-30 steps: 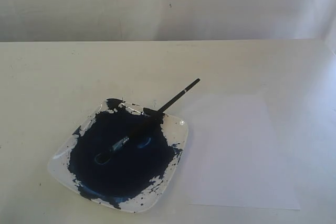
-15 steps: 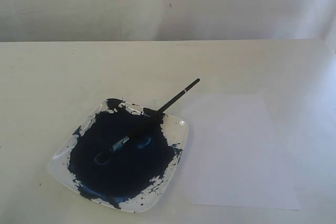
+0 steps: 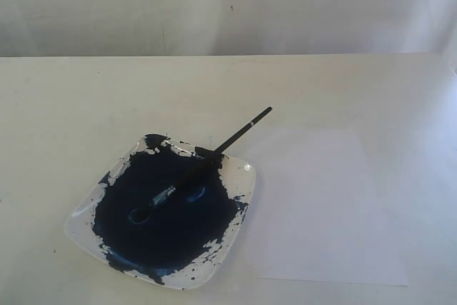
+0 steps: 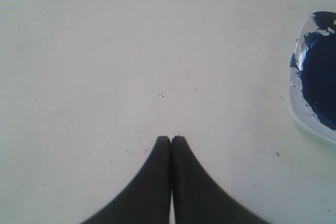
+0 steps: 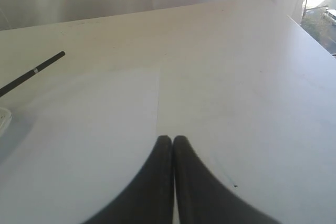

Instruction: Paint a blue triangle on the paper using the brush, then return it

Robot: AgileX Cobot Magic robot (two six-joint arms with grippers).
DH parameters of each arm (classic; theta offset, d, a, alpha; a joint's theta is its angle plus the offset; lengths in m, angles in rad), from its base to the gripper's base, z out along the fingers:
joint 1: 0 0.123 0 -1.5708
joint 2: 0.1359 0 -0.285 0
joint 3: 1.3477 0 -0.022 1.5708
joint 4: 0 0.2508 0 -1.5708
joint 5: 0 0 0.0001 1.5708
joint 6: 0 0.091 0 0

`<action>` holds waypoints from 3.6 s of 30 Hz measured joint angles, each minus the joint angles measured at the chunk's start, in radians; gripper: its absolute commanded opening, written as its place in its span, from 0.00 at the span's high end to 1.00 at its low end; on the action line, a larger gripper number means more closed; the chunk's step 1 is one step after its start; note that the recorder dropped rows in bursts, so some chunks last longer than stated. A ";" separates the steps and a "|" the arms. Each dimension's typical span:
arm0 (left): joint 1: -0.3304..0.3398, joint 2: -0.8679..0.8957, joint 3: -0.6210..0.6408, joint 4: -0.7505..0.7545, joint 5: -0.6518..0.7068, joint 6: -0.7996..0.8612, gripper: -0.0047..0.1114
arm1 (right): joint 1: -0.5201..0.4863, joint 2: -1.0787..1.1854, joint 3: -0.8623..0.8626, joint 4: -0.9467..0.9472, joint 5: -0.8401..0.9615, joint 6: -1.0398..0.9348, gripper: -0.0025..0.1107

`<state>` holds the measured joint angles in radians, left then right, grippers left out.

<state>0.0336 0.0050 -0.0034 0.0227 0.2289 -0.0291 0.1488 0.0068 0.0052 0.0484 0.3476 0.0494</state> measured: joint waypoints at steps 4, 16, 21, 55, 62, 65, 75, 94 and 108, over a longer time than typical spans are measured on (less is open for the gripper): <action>0.000 0.000 0.000 0.000 0.000 0.000 0.96 | 0.000 0.000 0.000 0.000 0.000 0.000 0.98; 0.000 0.000 0.000 0.000 0.000 0.000 0.96 | 0.000 0.000 0.000 0.000 -0.100 0.000 0.98; 0.000 0.000 0.000 0.000 0.000 0.000 0.96 | 0.000 0.000 0.000 0.000 -0.321 0.004 0.98; 0.000 0.000 0.000 0.000 0.000 0.000 0.96 | 0.051 0.381 -0.328 0.069 -0.118 0.501 0.98; 0.000 0.000 0.000 0.000 0.000 0.000 0.96 | 0.182 0.762 -0.514 0.724 0.091 -0.183 0.98; 0.000 0.000 0.000 0.000 0.000 0.000 0.96 | 0.211 0.913 -0.564 1.004 0.109 -0.443 0.98; 0.000 0.000 0.000 0.000 0.000 0.000 0.96 | 0.220 1.337 -0.665 1.554 0.091 -0.704 0.98; 0.000 0.000 0.000 0.000 0.000 0.000 0.96 | 0.220 1.819 -1.055 1.646 0.140 -0.741 0.68; 0.000 0.000 0.000 0.000 0.000 0.000 0.96 | 0.271 2.042 -1.185 1.695 0.181 -0.762 0.56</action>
<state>0.0336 0.0050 -0.0034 0.0227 0.2289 -0.0291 0.4197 2.0483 -1.1798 1.7430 0.5285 -0.7126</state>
